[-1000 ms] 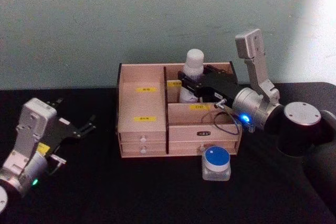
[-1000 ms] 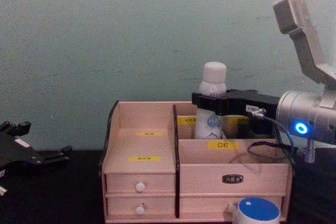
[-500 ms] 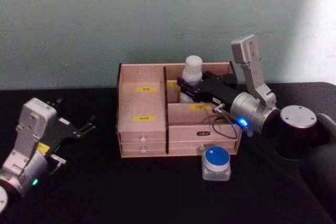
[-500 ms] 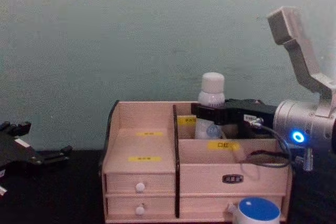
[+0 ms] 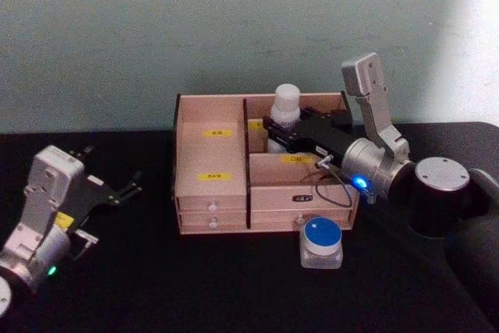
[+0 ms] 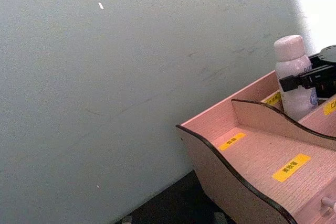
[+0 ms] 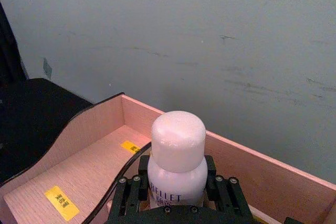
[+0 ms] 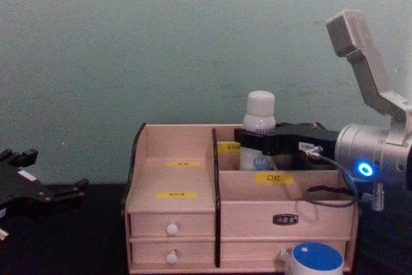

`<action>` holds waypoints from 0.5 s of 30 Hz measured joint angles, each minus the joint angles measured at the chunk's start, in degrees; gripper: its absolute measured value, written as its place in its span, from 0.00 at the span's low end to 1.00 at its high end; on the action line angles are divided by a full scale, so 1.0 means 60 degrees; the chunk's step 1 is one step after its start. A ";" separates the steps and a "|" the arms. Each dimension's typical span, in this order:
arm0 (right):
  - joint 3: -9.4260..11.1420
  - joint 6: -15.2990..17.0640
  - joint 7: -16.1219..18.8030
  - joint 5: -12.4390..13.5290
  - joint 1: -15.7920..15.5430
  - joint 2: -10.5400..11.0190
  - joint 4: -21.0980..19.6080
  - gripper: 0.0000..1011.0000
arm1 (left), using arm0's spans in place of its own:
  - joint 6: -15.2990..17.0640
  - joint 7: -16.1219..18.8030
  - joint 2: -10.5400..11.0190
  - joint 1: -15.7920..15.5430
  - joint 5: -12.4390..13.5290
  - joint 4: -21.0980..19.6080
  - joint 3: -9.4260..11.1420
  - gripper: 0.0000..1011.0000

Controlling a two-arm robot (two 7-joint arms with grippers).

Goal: Pick up the facial cleanser and watermelon frost from the table and place them into the tiered storage box.

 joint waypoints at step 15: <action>0.0010 -0.0001 0.0007 0.0028 -0.0009 0.0000 -0.0001 0.97 | 0.0000 0.0000 0.0000 0.0000 0.0000 0.0000 0.0000 0.99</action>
